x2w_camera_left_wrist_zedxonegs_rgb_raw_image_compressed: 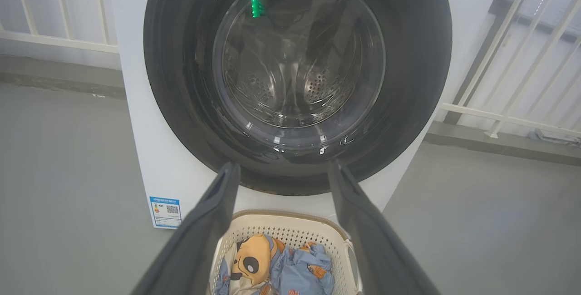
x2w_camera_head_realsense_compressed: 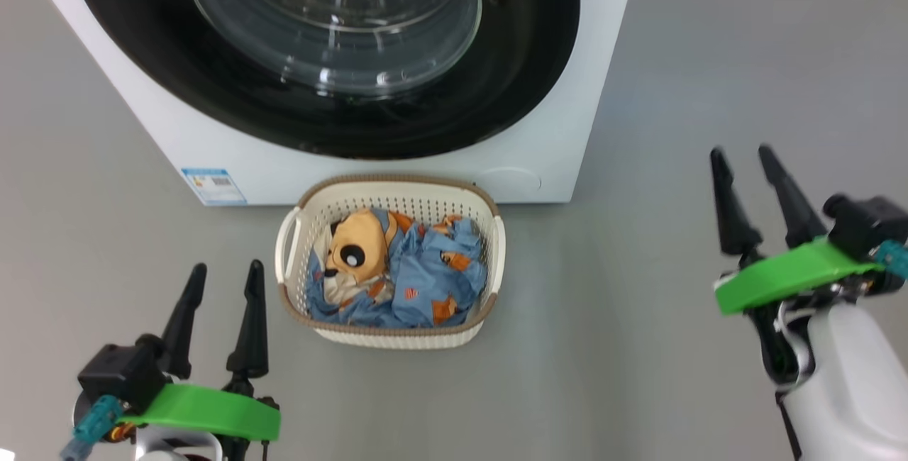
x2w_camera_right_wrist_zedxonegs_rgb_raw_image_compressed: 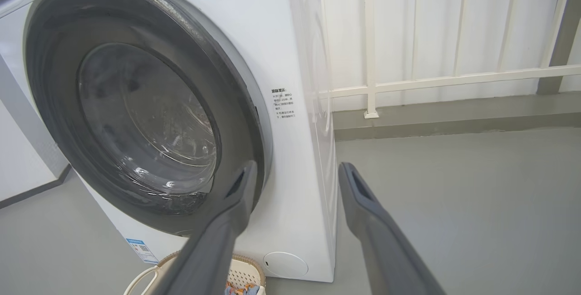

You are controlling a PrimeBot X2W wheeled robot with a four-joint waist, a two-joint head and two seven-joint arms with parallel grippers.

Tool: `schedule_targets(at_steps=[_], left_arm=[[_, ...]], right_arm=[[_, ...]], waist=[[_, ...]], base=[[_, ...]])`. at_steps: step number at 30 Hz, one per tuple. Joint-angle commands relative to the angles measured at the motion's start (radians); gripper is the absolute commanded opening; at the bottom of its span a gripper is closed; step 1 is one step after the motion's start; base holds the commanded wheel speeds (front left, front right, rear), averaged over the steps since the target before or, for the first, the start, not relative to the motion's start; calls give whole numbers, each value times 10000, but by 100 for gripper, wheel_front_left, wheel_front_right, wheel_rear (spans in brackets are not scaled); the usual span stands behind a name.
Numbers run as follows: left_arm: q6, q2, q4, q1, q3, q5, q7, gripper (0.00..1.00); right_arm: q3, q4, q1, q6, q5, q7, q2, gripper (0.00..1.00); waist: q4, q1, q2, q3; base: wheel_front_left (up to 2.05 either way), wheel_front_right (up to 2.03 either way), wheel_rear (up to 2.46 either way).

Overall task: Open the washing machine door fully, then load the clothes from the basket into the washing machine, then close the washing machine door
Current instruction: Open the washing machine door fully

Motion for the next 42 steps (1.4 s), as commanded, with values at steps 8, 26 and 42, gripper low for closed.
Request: schedule_targets(at_steps=[8,26,42], left_arm=[[-25,371,-414,-598,204,-174,-65,100],[-25,364,-715,-1235,143,-621,-65,100],[-25,301,-751,-1660,109,-613,-65,100]], right_arm=[[-74,-208,-1249,14,1296,-120,-144,0],[642,1020,-4316,14,7091,850,-1535,0],[1862,749,-6049,14,11242,3418,-2945,0]], waist=[[314,0,-1,875],[848,0,-1,2303],[1283,0,-1,3282]], base=[[0,0,0],[0,0,0],[0,0,0]])
